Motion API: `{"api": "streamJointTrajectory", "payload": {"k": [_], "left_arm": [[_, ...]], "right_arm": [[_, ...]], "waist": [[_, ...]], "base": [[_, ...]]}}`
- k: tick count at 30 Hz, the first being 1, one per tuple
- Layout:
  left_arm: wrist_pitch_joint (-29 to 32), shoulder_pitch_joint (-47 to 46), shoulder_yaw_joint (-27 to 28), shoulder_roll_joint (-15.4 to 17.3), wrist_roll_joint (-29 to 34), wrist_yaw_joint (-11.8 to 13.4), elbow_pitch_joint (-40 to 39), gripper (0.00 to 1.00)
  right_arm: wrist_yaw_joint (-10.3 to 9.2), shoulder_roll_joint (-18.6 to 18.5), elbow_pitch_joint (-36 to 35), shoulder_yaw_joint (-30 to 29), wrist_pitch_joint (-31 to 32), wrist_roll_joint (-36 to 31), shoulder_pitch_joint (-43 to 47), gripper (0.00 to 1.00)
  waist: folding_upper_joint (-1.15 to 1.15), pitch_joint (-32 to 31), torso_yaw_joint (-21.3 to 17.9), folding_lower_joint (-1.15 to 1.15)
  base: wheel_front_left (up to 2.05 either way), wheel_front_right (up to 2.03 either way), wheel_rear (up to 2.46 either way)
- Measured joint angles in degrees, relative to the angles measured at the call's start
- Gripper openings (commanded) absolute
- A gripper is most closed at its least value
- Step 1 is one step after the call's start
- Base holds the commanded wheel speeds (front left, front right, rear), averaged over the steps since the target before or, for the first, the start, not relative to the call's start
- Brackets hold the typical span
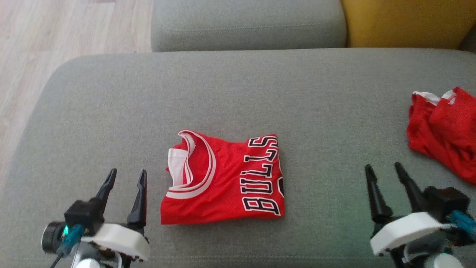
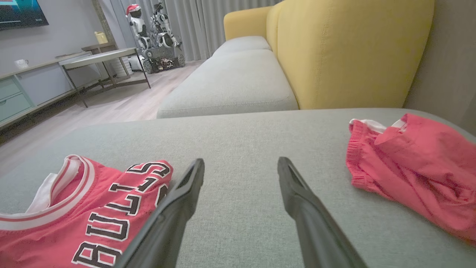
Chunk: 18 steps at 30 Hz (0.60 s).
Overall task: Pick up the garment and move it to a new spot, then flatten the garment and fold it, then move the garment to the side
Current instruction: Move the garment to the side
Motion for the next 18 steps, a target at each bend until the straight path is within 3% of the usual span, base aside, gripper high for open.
{"api": "streamJointTrajectory", "payload": {"k": [8, 18], "left_arm": [[-0.33, -5.58, -1.49, -0.2, 0.01, -0.85, -0.29, 1.0], [-2.53, -11.54, -3.09, -2.02, 0.02, -3.09, 2.59, 1.0]], "right_arm": [[0.0, -0.02, 7.19, 5.7, 0.4, 0.8, -5.48, 1.0], [0.0, -0.15, 24.47, 16.28, -0.46, 5.98, -16.28, 1.0]], "waist": [[0.0, 3.81, 2.33, 0.0], [0.0, 10.37, 7.46, 0.0]], "base": [[0.0, 0.0, 0.0], [0.0, 0.0, 0.0]]}}
